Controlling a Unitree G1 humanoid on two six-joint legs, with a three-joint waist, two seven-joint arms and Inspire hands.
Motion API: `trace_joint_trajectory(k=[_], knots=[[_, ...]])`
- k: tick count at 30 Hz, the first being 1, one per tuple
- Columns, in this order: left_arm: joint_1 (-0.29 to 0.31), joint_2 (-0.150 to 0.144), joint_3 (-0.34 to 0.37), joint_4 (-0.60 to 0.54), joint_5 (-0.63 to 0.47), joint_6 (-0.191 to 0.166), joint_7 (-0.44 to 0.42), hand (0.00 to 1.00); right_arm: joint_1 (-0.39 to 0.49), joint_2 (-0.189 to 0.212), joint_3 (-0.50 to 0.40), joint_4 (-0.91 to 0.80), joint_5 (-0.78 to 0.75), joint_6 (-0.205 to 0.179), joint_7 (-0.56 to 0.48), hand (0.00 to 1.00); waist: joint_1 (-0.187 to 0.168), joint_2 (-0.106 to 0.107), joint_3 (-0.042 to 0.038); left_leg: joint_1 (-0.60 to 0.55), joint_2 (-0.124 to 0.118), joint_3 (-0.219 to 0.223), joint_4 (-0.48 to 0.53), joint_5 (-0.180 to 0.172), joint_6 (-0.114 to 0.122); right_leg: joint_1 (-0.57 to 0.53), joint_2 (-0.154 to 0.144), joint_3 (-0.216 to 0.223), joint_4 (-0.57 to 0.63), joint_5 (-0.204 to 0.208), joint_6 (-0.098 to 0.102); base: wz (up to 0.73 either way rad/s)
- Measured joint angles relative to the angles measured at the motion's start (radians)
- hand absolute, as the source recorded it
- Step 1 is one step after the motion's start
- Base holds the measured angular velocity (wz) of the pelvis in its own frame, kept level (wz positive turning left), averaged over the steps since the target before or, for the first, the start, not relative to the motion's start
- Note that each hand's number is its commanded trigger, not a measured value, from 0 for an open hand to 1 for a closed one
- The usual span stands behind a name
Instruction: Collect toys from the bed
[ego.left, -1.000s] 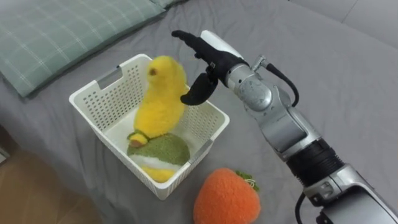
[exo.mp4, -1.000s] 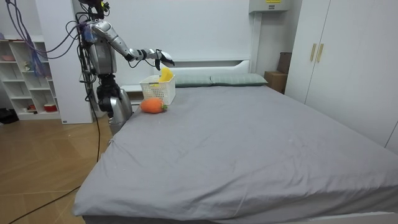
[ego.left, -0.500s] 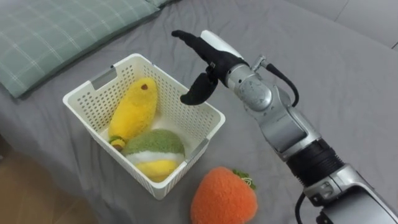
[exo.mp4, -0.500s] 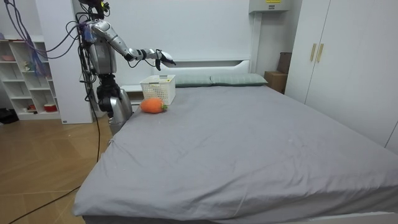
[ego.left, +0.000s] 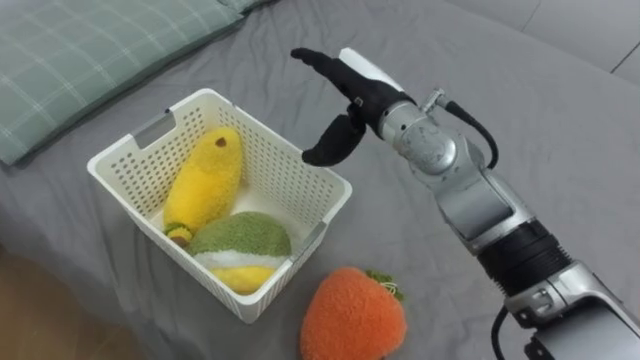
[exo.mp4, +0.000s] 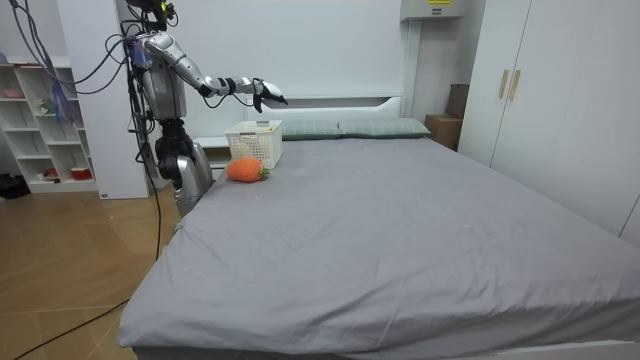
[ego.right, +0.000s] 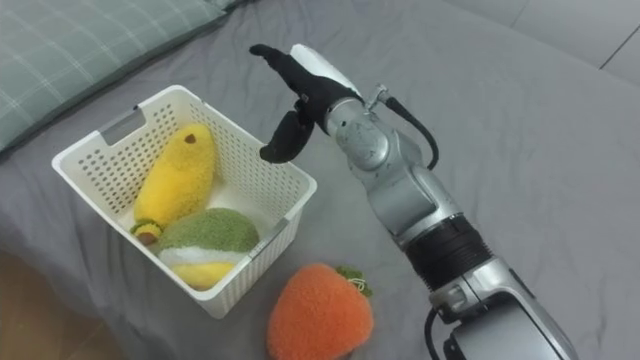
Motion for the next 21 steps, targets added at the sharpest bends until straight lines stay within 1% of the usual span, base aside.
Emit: trace_joint_trajectory(k=[2,4,5,7,8,10,11,12,13,15,16,18,19,21], knots=[[-0.002,-0.001,0.000,-0.001,0.000,0.003,0.000,0.00,0.010,-0.008,-0.014,-0.021,0.034,0.000,0.000,0.00,-0.015,0.002,-0.0014,0.000,0.001,0.011,0.000,0.000,0.000,-0.001,0.000,0.002,0.000,0.000,0.000,-0.06],[0.002,-0.003,0.000,-0.007,0.001,0.007,0.004,0.00,0.057,-0.009,-0.054,-0.074,0.064,0.000,-0.011,0.00,-0.037,0.009,-0.0063,0.001,0.001,0.018,0.001,-0.001,0.002,0.000,-0.001,0.007,0.000,0.000,0.000,-0.05],[0.004,-0.003,0.000,-0.009,0.001,0.007,0.004,0.00,0.068,-0.009,-0.061,-0.084,0.070,-0.001,-0.017,0.00,-0.042,0.012,-0.0078,0.002,0.001,0.022,0.001,-0.001,0.002,0.000,-0.001,0.010,0.000,0.000,0.000,-0.09],[0.001,-0.003,0.003,-0.009,0.000,0.007,0.005,0.00,0.138,-0.007,-0.113,-0.127,0.076,-0.013,-0.035,0.00,-0.056,0.026,-0.0134,0.017,0.001,0.026,0.003,-0.001,0.003,0.004,0.000,0.025,0.000,0.000,0.000,-0.13],[0.001,-0.003,0.005,-0.008,0.000,0.006,0.005,0.00,0.153,-0.007,-0.124,-0.130,0.077,-0.018,-0.038,0.00,-0.058,0.030,-0.0144,0.019,0.001,0.029,0.000,-0.001,0.003,0.006,0.000,0.030,0.000,0.000,0.000,-0.21],[0.007,-0.003,0.022,-0.004,0.002,0.005,0.005,0.00,0.188,-0.009,-0.150,-0.131,0.096,-0.020,-0.044,0.00,-0.072,0.045,-0.0203,0.037,0.004,0.050,-0.014,-0.001,0.003,0.010,0.001,0.049,0.000,0.000,0.000,-0.29],[0.007,-0.002,0.022,-0.002,0.000,0.004,0.006,0.00,0.194,-0.010,-0.160,-0.131,0.115,-0.020,-0.045,0.00,-0.078,0.047,-0.0219,0.039,0.005,0.052,-0.018,-0.001,0.003,0.010,0.001,0.053,0.000,0.000,0.000,-0.19],[0.008,-0.001,0.022,0.003,0.000,0.001,0.008,0.00,0.201,-0.016,-0.170,-0.131,0.152,-0.020,-0.049,0.00,-0.100,0.051,-0.0232,0.044,0.005,0.054,-0.020,-0.001,0.003,0.013,0.001,0.054,0.001,0.000,0.000,-0.08],[0.008,-0.001,0.021,0.005,-0.001,0.001,0.009,0.00,0.204,-0.020,-0.172,-0.131,0.167,-0.020,-0.053,0.00,-0.112,0.052,-0.0238,0.047,0.006,0.058,-0.021,-0.001,0.003,0.014,0.001,0.055,0.001,0.000,0.000,-0.07],[0.011,-0.003,0.021,0.002,-0.008,0.000,0.009,0.00,0.215,-0.019,-0.193,-0.131,0.220,-0.025,-0.062,0.00,-0.151,0.054,-0.0233,0.056,0.009,0.073,-0.023,-0.001,0.003,0.020,0.003,0.063,0.002,0.000,0.000,-0.11],[0.011,-0.004,0.021,-0.001,-0.008,-0.001,0.009,0.00,0.220,-0.019,-0.199,-0.132,0.228,-0.028,-0.062,0.00,-0.153,0.054,-0.0233,0.059,0.010,0.081,-0.025,-0.001,0.003,0.019,0.004,0.070,0.002,0.000,0.000,-0.27],[0.011,-0.011,0.022,-0.011,-0.017,-0.006,0.009,0.00,0.251,-0.019,-0.216,-0.132,0.238,-0.034,-0.062,0.00,-0.154,0.057,-0.0235,0.074,0.017,0.107,-0.034,-0.003,0.002,0.018,0.010,0.099,0.002,0.002,-0.001,-0.39],[0.012,-0.014,0.022,-0.019,-0.018,-0.008,0.009,0.00,0.273,-0.019,-0.222,-0.135,0.242,-0.035,-0.063,0.00,-0.158,0.059,-0.0226,0.078,0.019,0.115,-0.034,-0.006,0.002,0.018,0.013,0.107,0.003,0.003,-0.002,-0.28],[0.012,-0.023,0.022,-0.035,-0.019,-0.009,0.009,0.00,0.318,-0.019,-0.231,-0.157,0.243,-0.035,-0.062,0.00,-0.163,0.059,-0.0232,0.081,0.022,0.126,-0.035,-0.008,0.001,0.016,0.015,0.113,0.003,0.003,-0.002,-0.18]])
